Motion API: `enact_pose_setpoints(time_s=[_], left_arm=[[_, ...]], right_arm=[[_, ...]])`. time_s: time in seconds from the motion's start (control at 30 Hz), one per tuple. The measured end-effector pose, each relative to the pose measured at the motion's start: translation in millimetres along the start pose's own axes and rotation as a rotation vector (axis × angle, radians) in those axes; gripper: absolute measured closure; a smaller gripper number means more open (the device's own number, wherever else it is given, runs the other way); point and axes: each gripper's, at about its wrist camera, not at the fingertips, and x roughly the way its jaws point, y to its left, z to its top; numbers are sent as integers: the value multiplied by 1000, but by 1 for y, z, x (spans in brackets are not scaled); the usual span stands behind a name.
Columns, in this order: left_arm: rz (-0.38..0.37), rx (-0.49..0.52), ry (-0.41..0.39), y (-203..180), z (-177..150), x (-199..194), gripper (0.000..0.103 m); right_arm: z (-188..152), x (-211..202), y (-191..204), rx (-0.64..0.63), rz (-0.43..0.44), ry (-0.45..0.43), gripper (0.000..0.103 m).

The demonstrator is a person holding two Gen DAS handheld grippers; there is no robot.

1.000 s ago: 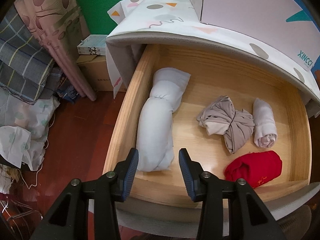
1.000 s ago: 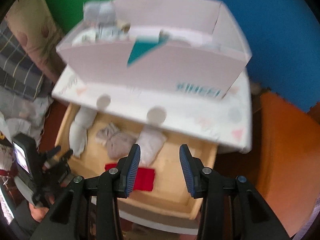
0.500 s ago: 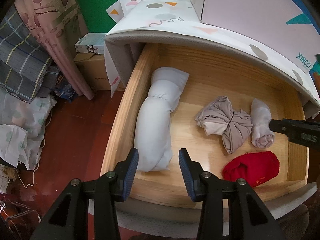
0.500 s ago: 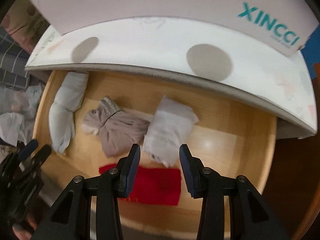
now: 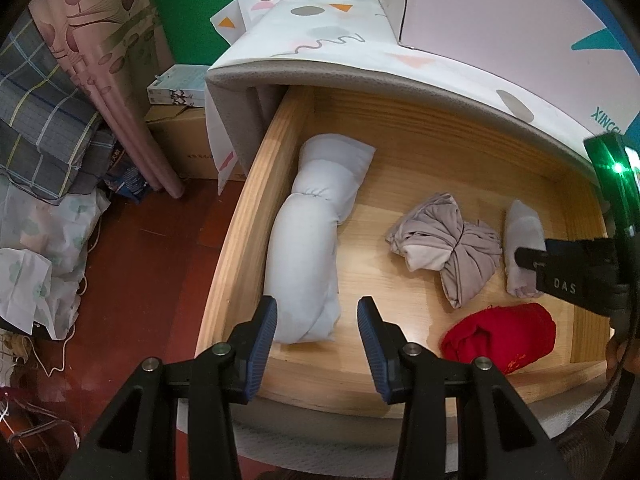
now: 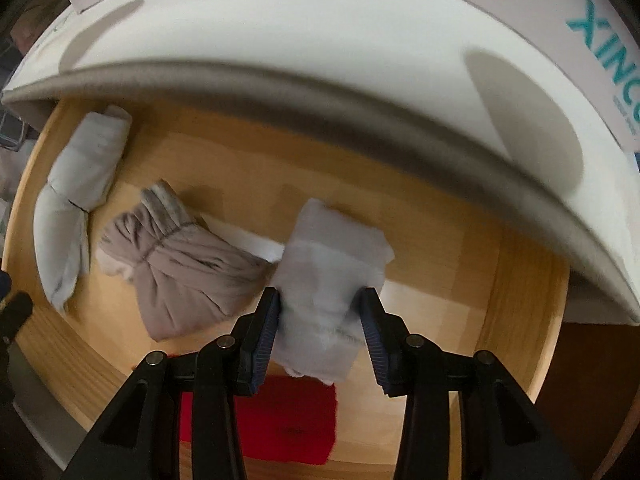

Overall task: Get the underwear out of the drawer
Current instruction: 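Grasp the white rolled sock with the right gripper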

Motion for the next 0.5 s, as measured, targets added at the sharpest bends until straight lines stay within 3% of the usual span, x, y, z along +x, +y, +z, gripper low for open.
enact_pose_setpoints(time_s=[0.5], left_arm=[[6, 5, 5, 0, 1, 2, 60]], right_arm=[[-29, 9, -37, 81, -14, 92, 64]])
